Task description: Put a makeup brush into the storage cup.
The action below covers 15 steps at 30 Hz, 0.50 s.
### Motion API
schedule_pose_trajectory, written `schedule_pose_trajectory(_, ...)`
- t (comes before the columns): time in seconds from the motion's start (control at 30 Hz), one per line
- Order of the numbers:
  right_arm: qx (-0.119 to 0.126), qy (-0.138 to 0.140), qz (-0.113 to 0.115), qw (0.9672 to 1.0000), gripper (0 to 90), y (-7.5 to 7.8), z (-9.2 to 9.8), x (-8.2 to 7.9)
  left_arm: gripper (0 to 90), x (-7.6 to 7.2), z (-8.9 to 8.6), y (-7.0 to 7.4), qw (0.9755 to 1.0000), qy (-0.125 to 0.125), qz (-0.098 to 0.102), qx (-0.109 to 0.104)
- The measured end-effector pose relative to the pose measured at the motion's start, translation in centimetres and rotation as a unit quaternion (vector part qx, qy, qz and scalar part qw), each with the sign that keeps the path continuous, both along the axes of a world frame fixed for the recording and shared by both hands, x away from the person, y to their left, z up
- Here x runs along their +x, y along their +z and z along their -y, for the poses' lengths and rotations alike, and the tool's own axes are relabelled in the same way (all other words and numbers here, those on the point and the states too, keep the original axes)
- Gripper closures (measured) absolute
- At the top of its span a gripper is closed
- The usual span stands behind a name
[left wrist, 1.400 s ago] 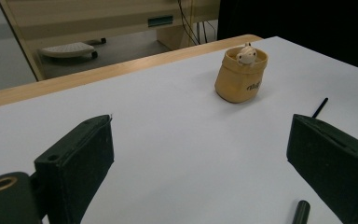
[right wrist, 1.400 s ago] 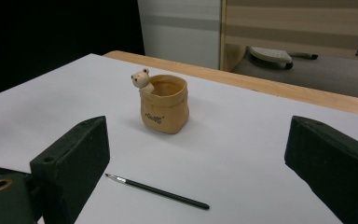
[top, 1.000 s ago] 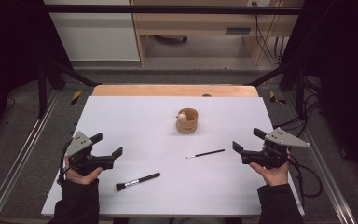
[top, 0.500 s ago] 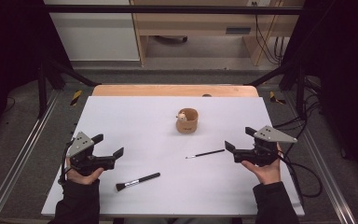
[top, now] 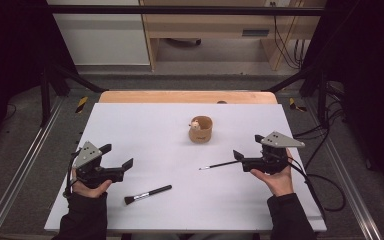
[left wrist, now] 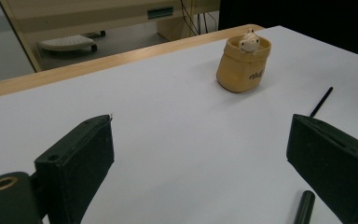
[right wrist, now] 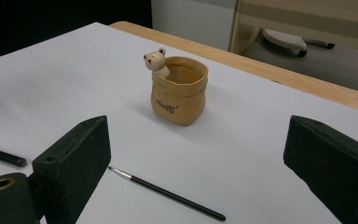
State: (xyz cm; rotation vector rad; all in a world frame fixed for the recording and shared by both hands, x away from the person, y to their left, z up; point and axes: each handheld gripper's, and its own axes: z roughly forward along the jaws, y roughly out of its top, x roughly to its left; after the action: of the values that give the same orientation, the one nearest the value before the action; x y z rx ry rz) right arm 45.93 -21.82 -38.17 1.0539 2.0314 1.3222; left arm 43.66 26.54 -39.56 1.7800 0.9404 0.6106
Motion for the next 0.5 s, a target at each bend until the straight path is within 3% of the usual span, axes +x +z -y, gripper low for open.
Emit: schedule_pose_trajectory(0.5, -0.018, 0.017, -0.029, 0.9993, 8.5, -1.8, -1.9, 1.9, 6.7, 0.0, 0.0, 0.0, 1.0, 0.0, -0.001, -0.001)
